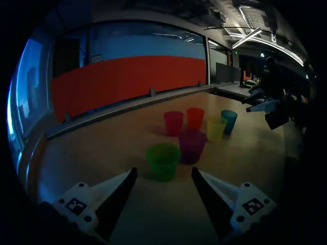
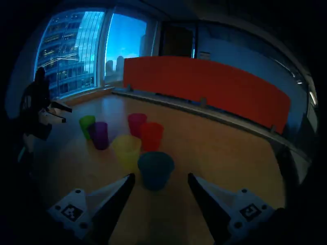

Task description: Pour water

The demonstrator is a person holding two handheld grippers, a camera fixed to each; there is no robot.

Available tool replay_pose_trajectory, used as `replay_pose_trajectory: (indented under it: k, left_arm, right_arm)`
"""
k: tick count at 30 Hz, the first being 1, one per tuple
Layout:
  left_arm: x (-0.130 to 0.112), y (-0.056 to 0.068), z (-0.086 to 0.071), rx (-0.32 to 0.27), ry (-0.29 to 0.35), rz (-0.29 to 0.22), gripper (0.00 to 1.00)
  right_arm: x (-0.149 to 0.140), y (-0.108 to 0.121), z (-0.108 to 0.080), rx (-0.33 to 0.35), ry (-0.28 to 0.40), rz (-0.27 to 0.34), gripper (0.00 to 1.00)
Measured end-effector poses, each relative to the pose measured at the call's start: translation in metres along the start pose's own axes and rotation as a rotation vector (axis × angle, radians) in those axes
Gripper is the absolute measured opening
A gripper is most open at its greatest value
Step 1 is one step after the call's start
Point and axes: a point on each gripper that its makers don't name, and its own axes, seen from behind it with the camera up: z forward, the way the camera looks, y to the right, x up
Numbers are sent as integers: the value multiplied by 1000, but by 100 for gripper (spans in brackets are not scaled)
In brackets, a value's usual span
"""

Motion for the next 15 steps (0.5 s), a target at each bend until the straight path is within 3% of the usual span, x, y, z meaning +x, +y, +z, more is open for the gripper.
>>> replay_pose_trajectory:
  k: [9,15]
  left_arm:
    - [13,-9,-10,86,73,4,99]
    - [24,-16,-19,145,140,-8,99]
  right_arm:
    - [17,-1,-10,-61,70,7,100]
    - [27,6,-11,-120,107,54,100]
